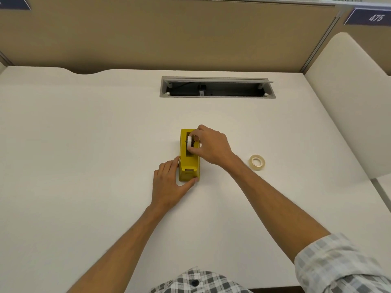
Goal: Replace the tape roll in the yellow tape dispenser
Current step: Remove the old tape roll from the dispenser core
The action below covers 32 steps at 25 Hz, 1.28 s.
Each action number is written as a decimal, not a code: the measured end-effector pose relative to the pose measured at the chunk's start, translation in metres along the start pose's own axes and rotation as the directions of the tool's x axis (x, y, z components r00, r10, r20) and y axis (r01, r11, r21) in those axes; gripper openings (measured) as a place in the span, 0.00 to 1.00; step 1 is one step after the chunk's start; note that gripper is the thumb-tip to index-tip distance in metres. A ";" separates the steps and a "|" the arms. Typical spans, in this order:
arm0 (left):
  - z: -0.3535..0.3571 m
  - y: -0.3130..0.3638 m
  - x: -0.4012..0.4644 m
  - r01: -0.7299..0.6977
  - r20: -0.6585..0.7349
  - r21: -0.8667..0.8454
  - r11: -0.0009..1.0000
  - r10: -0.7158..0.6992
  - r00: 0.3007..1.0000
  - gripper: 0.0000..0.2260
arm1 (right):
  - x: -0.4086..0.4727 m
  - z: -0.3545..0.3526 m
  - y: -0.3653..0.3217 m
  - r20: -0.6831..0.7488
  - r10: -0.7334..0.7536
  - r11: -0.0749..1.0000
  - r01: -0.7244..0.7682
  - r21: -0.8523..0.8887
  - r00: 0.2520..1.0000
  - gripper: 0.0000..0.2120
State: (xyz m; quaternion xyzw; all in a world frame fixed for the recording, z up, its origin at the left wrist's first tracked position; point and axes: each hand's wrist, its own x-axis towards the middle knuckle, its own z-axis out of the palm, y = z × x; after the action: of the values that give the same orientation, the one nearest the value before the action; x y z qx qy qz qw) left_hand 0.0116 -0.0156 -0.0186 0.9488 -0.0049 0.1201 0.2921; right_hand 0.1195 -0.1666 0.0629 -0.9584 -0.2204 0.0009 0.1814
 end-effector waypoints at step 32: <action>-0.066 0.054 0.004 0.164 0.090 -0.706 0.690 -0.141 0.986 0.15 | -0.071 -0.042 -0.033 -0.032 -0.012 0.926 0.023 0.376 0.999 0.18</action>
State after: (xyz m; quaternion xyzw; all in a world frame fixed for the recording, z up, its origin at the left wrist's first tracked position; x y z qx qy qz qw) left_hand -0.0033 -0.0234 0.0646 0.7616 0.0238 0.0705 0.6438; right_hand 0.0451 -0.1837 0.1080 -0.9037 -0.2219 0.0277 0.3651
